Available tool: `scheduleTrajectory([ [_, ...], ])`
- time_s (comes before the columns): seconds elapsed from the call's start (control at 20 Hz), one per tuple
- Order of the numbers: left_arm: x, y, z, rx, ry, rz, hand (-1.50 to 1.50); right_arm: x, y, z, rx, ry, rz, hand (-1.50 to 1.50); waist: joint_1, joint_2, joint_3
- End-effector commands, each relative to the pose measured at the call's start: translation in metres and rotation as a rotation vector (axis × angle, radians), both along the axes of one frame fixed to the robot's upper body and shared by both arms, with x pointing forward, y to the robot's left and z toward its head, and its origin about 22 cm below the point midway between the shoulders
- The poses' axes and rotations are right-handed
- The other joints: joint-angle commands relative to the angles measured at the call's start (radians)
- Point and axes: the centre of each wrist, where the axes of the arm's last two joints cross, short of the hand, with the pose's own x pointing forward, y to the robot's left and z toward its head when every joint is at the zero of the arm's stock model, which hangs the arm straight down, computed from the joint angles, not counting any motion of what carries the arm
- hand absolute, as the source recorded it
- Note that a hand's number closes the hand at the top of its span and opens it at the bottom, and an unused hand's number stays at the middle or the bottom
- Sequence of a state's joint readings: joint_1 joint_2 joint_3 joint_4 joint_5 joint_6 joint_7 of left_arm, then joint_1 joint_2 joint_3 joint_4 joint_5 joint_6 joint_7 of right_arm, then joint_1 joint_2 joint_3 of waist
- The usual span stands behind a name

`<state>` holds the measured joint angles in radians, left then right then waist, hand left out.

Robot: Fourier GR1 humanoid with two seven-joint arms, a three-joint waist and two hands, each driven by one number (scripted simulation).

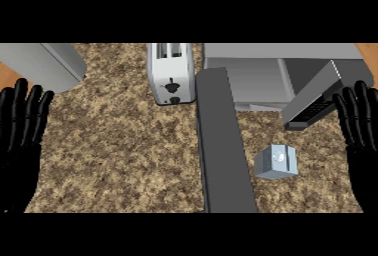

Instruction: Pick up the milk, place it into the microwave and close the microwave

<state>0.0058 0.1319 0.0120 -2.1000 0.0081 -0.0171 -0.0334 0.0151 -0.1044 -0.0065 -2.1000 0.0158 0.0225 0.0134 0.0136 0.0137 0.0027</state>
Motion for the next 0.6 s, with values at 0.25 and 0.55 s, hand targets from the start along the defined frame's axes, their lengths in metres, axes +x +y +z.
scheduleTrajectory([
  [0.25, 0.024, -0.007, -0.018, -0.074, 0.03, 0.061, -1.5, -0.015, 0.071, 0.025, 0.057, -0.087, 0.203, -1.5, -0.015, -0.013, -0.003],
  [0.55, -0.01, 0.011, -0.03, -0.154, 0.142, 0.115, -1.5, -0.046, 0.066, 0.026, 0.015, 0.046, 0.259, -1.5, -0.013, -0.015, -0.003],
])
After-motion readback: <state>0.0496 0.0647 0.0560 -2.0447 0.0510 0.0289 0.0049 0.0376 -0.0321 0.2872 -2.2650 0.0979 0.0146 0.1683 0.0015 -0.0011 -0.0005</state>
